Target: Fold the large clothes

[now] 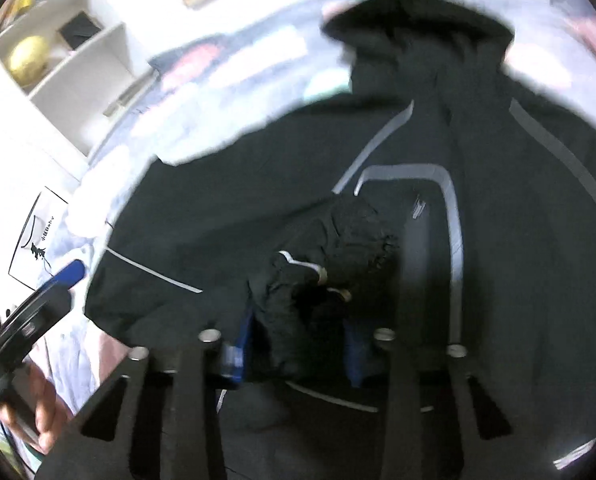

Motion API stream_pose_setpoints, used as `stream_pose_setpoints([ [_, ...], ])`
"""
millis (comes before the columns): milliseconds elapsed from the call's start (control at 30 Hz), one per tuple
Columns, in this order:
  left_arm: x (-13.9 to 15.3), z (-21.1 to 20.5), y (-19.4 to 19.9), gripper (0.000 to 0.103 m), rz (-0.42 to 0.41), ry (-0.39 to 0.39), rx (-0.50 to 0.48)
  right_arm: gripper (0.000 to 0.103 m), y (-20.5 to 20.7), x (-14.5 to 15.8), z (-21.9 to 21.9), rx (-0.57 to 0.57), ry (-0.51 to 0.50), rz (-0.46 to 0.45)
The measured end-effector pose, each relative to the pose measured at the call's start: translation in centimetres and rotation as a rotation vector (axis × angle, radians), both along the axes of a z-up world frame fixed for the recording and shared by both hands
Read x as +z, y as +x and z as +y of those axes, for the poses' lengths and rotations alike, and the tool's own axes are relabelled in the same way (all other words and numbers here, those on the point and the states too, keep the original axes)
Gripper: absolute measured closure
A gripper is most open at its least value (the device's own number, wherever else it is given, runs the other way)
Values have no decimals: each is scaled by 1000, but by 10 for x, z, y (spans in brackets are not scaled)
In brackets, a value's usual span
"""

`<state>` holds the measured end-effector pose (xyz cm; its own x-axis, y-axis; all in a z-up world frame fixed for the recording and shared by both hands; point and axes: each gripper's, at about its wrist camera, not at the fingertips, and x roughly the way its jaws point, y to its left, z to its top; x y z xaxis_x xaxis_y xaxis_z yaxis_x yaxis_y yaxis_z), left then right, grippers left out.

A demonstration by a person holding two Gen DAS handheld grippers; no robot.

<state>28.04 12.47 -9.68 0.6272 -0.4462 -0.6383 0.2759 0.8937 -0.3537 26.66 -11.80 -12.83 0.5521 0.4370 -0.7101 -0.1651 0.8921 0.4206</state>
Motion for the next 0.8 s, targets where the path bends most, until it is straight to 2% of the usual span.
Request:
stream_pose_setpoints([
  [67, 9, -4, 2, 29, -6, -23, -8, 69, -7, 19, -19, -28, -11, -58],
  [233, 34, -44, 9, 29, -48, 10, -56, 70, -22, 47, -83, -117, -67, -143],
  [400, 32, -95, 31, 29, -23, 30, -113, 70, -29, 61, -144, -188, -116, -178],
  [567, -1, -142, 56, 29, 77, 59, -160, 70, -33, 59, -199, -251, -173, -190],
  [767, -77, -184, 81, 35, 327, 134, -176, 70, -26, 25, -234, -240, -210, -104],
  [800, -85, -187, 82, 35, 334, 154, -165, 67, -27, 19, -236, -238, -199, -86],
])
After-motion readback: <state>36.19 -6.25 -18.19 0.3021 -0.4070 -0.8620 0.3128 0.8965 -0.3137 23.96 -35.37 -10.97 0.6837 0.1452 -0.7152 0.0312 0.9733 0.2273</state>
